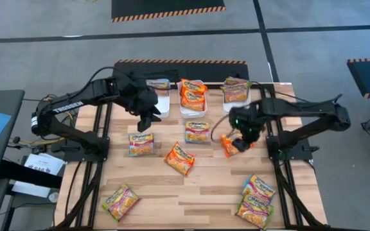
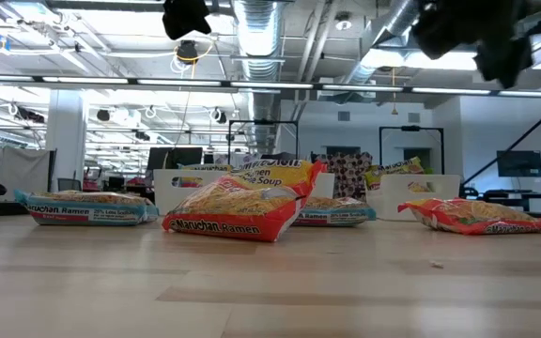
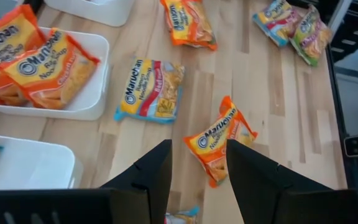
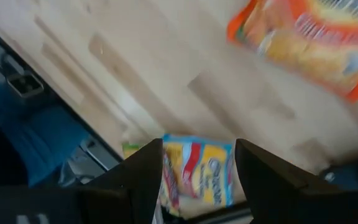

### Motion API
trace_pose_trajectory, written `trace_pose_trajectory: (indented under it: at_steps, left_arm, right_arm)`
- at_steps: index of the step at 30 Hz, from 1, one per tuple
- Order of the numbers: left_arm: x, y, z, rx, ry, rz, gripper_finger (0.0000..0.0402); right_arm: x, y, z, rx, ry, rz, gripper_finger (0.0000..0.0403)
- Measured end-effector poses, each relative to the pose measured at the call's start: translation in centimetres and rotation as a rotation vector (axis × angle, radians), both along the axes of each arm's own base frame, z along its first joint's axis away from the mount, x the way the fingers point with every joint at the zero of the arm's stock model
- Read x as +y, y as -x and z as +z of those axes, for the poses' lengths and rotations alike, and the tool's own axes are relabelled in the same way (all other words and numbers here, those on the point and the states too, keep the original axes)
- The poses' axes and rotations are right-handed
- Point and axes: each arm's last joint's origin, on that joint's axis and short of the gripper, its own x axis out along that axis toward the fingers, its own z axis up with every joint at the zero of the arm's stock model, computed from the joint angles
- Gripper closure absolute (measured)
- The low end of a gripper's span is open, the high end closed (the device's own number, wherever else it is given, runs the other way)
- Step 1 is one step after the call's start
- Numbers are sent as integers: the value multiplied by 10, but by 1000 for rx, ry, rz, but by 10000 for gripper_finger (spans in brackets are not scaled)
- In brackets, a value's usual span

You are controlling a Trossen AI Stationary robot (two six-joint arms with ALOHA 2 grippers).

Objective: Sort Maruchan noodles
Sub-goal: Put the blue noodle pack into the left white bin

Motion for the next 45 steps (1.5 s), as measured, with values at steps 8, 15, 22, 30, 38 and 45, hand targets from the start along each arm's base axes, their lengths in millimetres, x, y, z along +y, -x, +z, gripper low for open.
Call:
trace_pose_trajectory:
  at_steps: [8,15,22,30,38,45]
  left_arm:
    - [-4,-1,0,0,0,-18,264]
    - [-4,-1,0,1,23,3,264]
    - [-5,1,-2,34,86,53,264]
    - [-6,2,-3,47,165,122,264]
    - [-17,-1,-4,56,180,90,264]
    - [-29,-1,-5,81,179,52,264]
  right_arm:
    - [52,5,0,95,-39,40,177]
    - [90,17,0,146,-45,102,177]
    - [110,26,0,137,14,138,177]
    - [114,34,-8,153,120,134,177]
    - [107,46,-48,63,59,113,177]
    - [96,65,-75,43,-11,-2,177]
